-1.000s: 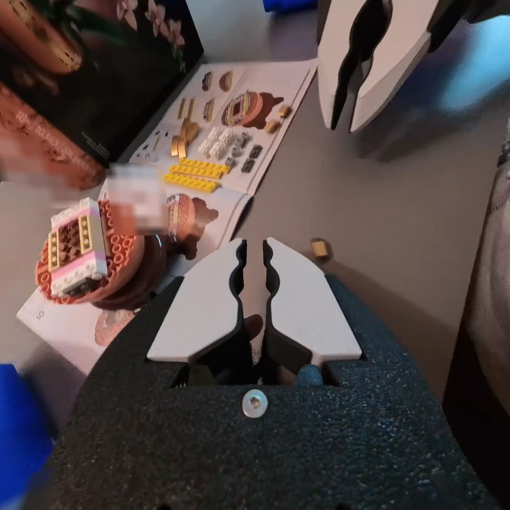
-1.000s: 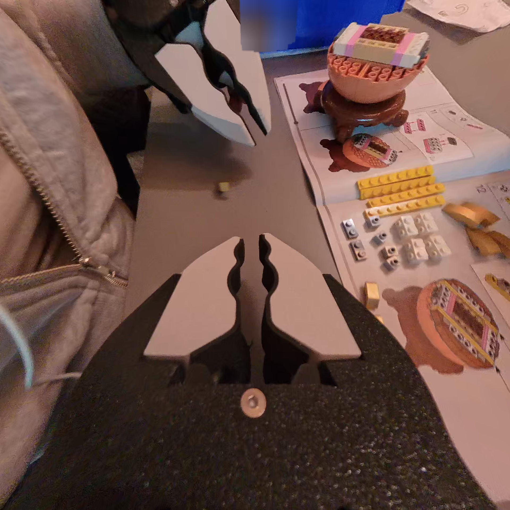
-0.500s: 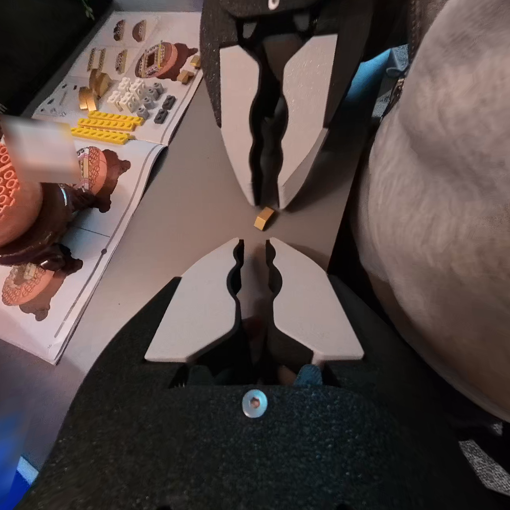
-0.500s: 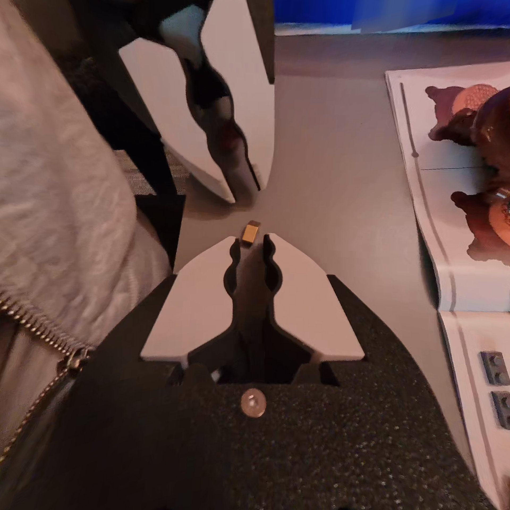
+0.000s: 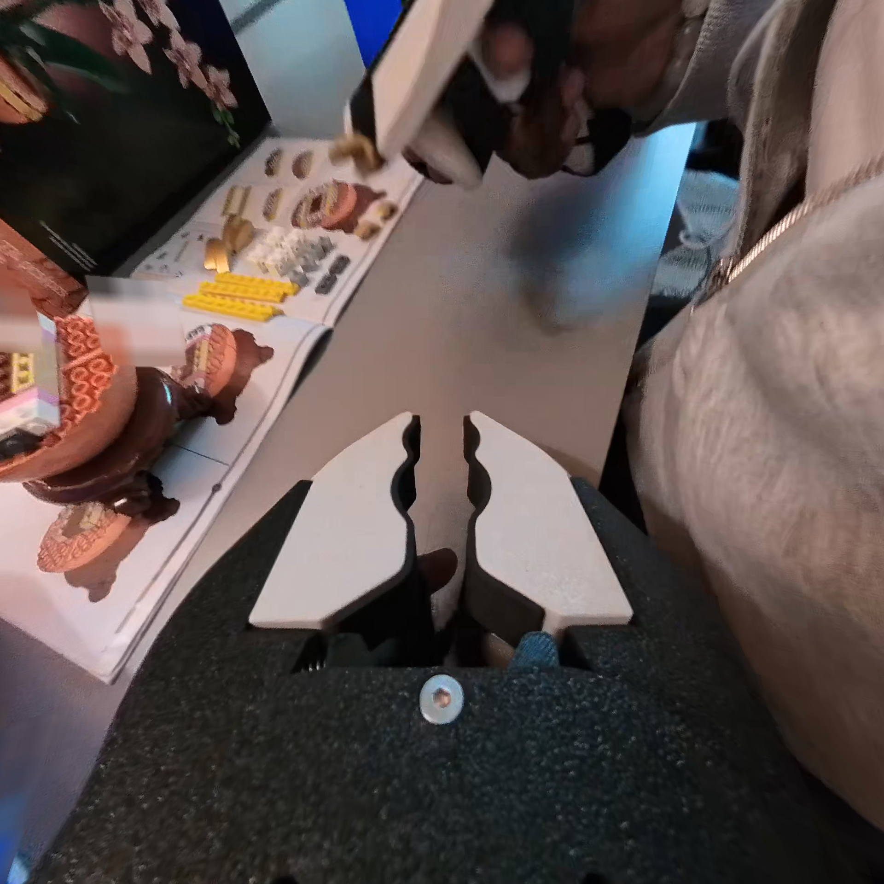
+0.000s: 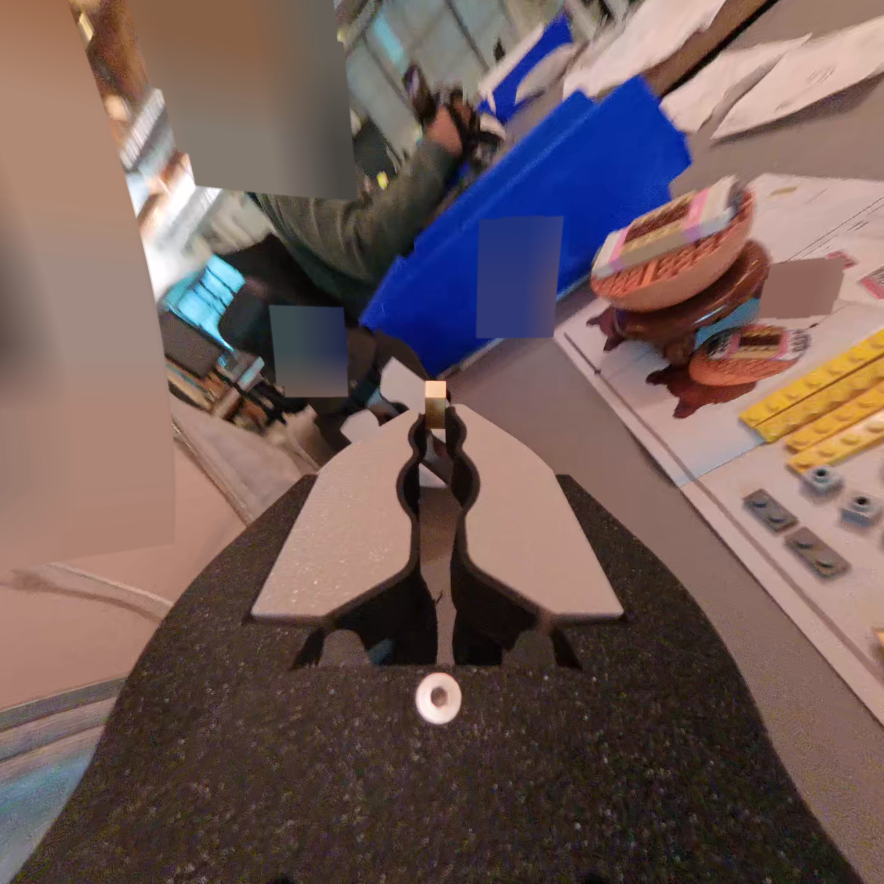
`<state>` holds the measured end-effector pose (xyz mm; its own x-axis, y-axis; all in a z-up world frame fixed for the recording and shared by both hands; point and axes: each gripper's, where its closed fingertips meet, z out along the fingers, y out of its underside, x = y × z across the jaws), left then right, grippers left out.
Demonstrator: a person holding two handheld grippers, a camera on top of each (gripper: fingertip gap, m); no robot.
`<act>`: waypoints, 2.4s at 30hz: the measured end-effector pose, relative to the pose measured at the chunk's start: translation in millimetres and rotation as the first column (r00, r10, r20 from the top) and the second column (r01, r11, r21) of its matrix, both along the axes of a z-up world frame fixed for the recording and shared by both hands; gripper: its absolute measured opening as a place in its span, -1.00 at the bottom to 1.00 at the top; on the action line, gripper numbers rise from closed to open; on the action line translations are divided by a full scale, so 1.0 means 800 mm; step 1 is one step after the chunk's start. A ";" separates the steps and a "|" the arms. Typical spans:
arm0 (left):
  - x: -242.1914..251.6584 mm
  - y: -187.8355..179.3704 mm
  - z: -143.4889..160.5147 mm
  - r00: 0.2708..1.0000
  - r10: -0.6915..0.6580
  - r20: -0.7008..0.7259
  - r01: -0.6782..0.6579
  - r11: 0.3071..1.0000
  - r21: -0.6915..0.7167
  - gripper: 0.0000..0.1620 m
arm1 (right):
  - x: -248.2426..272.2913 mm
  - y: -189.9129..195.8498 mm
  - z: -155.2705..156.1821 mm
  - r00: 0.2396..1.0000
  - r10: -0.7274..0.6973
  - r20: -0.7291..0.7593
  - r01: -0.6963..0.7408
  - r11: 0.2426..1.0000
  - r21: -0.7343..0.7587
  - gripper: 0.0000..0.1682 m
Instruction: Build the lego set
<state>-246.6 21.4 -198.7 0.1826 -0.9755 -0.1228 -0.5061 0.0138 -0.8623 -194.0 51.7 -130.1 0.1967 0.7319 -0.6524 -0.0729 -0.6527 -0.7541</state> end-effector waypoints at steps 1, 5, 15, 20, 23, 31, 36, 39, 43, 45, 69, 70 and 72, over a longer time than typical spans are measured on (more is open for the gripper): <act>0.004 0.003 0.005 1.000 0.006 0.027 -0.006 1.000 -0.010 -0.79 | 0.011 0.006 0.009 0.999 -0.023 -0.033 0.023 1.000 -0.016 -0.92; 0.014 0.017 0.016 0.993 0.065 0.101 -0.059 0.996 -0.069 -0.80 | 0.057 0.024 0.005 0.985 -0.080 0.150 0.066 0.993 0.098 -0.91; 0.016 0.027 0.005 0.992 0.101 0.069 -0.093 0.989 -0.118 -0.80 | 0.183 0.053 -0.103 0.398 -0.010 0.918 -0.276 0.952 0.130 -0.92; 0.017 0.026 0.000 0.993 0.106 0.045 -0.100 0.987 -0.124 -0.79 | 0.192 0.056 -0.129 0.244 0.044 0.969 -0.359 0.932 0.048 -0.91; 0.015 0.025 -0.004 0.994 0.103 0.022 -0.099 0.988 -0.117 -0.79 | 0.189 0.054 -0.130 0.245 0.061 0.967 -0.390 0.920 0.041 -0.91; 0.018 0.029 -0.005 0.995 0.099 0.015 -0.096 0.988 -0.122 -0.79 | 0.184 0.053 -0.132 0.254 0.090 0.963 -0.411 0.911 0.023 -0.85; 0.017 0.031 -0.003 0.995 0.104 0.011 -0.102 0.988 -0.112 -0.79 | 0.185 0.053 -0.111 0.330 0.030 0.943 -0.366 0.925 0.099 -0.84; 0.020 0.034 0.003 0.994 0.104 0.027 -0.101 0.988 -0.114 -0.79 | 0.193 0.061 -0.058 0.461 -0.153 0.874 -0.248 0.924 0.292 -0.86; 0.040 0.036 0.013 0.996 0.068 0.062 -0.060 0.992 -0.115 -0.78 | 0.258 0.065 0.051 0.495 -0.542 0.679 -0.036 0.768 0.639 -0.80; 0.055 0.037 0.021 0.996 0.032 0.086 -0.023 0.994 -0.109 -0.78 | 0.304 0.050 0.088 0.463 -0.650 0.603 0.057 0.700 0.711 -0.58; 0.193 0.070 0.042 0.998 -0.054 0.014 0.055 0.988 -0.147 -0.77 | 0.427 -0.086 -0.086 0.532 -0.148 0.834 -0.187 0.940 0.286 -0.76; 0.194 0.071 0.041 0.999 -0.051 0.006 0.052 0.988 -0.149 -0.77 | 0.429 -0.078 -0.087 0.532 -0.169 0.830 -0.171 0.938 0.301 -0.78; 0.197 0.075 0.039 0.999 -0.048 -0.013 0.045 0.988 -0.145 -0.77 | 0.424 -0.064 -0.084 0.570 -0.194 0.798 -0.136 0.936 0.325 -0.80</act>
